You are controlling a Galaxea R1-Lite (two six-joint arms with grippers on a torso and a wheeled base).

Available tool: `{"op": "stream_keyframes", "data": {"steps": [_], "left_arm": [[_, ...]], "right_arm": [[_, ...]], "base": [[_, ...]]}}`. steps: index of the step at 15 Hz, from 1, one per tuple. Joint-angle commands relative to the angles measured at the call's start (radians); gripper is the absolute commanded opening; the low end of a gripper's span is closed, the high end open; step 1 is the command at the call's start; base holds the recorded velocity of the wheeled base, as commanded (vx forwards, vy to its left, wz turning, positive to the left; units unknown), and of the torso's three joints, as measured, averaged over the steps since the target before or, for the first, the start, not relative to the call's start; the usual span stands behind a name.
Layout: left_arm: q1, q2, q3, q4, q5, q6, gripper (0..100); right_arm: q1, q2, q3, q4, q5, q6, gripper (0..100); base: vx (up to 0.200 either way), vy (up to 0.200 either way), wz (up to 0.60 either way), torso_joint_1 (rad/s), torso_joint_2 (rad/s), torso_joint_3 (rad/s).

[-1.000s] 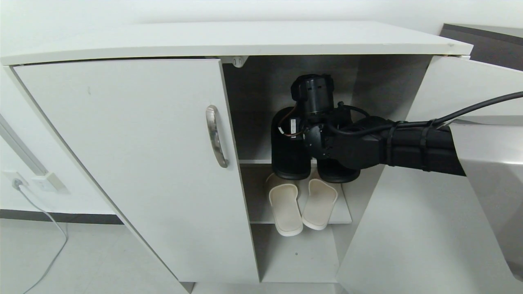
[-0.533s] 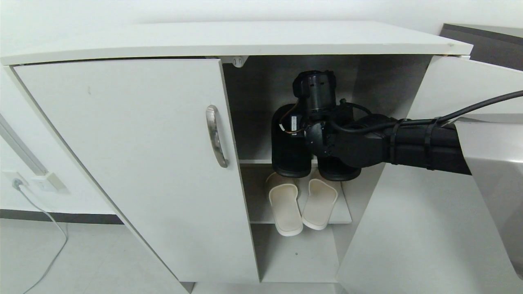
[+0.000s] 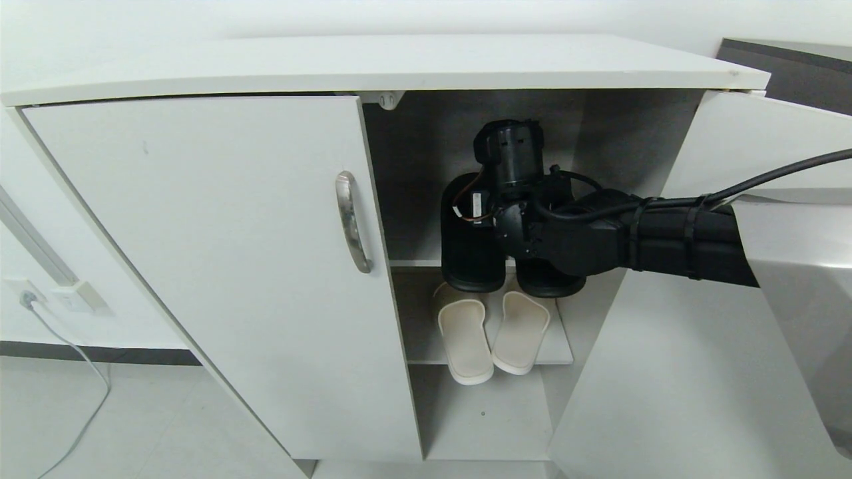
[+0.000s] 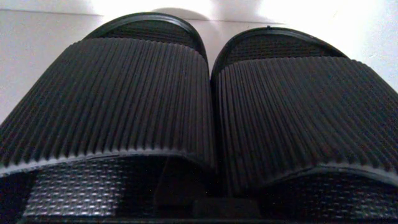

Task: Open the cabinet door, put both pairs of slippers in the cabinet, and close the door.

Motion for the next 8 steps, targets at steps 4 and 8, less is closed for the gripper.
{"op": "stream_keyframes", "data": {"steps": [4, 8], "left_arm": [[0.001, 0.001, 0.0, 0.0, 0.0, 0.0, 0], [0.001, 0.001, 0.0, 0.0, 0.0, 0.0, 0]], "right_arm": [[0.001, 0.004, 0.0, 0.001, -0.002, -0.001, 100], [0.001, 0.001, 0.0, 0.01, -0.002, 0.001, 100]], "base": [[0.0, 0.0, 0.0, 0.0, 0.0, 0.0], [0.0, 0.0, 0.0, 0.0, 0.0, 0.0]]}}
